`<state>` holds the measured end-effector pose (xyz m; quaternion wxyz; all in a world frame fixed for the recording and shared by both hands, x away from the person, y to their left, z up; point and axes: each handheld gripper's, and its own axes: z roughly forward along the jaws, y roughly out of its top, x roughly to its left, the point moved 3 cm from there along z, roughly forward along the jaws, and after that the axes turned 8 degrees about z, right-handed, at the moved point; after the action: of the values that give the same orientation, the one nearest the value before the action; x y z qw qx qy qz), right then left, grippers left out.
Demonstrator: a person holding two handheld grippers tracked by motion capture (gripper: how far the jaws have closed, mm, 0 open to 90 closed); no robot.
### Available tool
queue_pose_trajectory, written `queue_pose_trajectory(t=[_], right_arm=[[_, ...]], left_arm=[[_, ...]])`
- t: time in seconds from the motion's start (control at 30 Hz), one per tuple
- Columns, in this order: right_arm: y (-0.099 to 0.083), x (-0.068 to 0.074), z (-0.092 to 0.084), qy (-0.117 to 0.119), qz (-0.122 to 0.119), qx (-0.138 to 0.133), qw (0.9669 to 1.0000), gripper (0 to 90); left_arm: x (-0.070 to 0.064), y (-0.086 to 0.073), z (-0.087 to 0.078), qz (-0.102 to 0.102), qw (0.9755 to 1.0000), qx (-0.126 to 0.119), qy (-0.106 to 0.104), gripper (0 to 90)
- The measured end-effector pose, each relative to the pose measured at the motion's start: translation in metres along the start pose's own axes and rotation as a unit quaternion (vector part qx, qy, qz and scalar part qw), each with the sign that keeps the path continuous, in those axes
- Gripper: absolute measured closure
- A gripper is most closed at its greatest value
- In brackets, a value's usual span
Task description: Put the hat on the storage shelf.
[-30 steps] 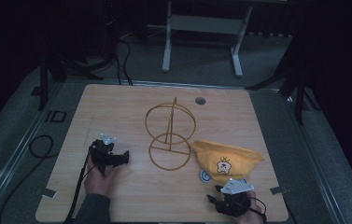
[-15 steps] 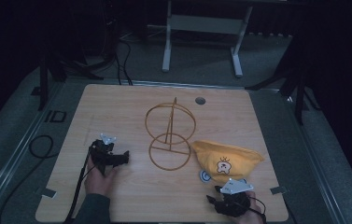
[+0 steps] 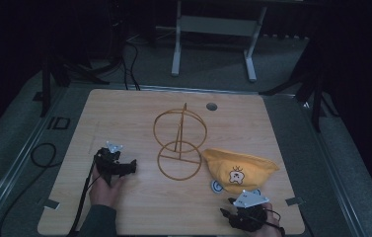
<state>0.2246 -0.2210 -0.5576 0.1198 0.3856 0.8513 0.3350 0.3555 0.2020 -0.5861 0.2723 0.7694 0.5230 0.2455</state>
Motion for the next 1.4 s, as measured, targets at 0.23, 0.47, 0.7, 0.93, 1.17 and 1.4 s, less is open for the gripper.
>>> queue_pose_trajectory(t=[0.23,0.47,0.7,0.93,1.17,1.4], right_arm=[[0.0,-0.004,-0.013,-0.021,0.002,-0.002,0.9998,52.5],[-0.003,-0.01,-0.028,-0.032,0.016,-0.012,0.9993,52.5],[-0.008,-0.021,-0.042,-0.054,0.032,-0.022,0.9978,52.5],[-0.016,-0.037,-0.053,-0.081,0.057,-0.032,0.9945,51.8],[-0.022,-0.052,-0.048,-0.104,0.071,-0.016,0.992,50.3],[-0.022,-0.061,-0.036,-0.12,0.079,-0.012,0.9896,49.2]], left_arm=[[0.0,0.0,0.0,0.0,1.0,0.0,0.0,0.4],[0.0,0.0,0.0,0.0,1.0,0.0,0.0,0.4],[0.0,0.0,0.0,0.0,1.0,0.0,0.0,0.3],[0.0,0.0,0.0,0.0,1.0,0.0,0.0,0.4],[0.0,0.0,0.0,0.0,1.0,0.0,0.0,0.4],[0.0,0.0,0.0,0.0,1.0,0.0,0.0,0.4]])
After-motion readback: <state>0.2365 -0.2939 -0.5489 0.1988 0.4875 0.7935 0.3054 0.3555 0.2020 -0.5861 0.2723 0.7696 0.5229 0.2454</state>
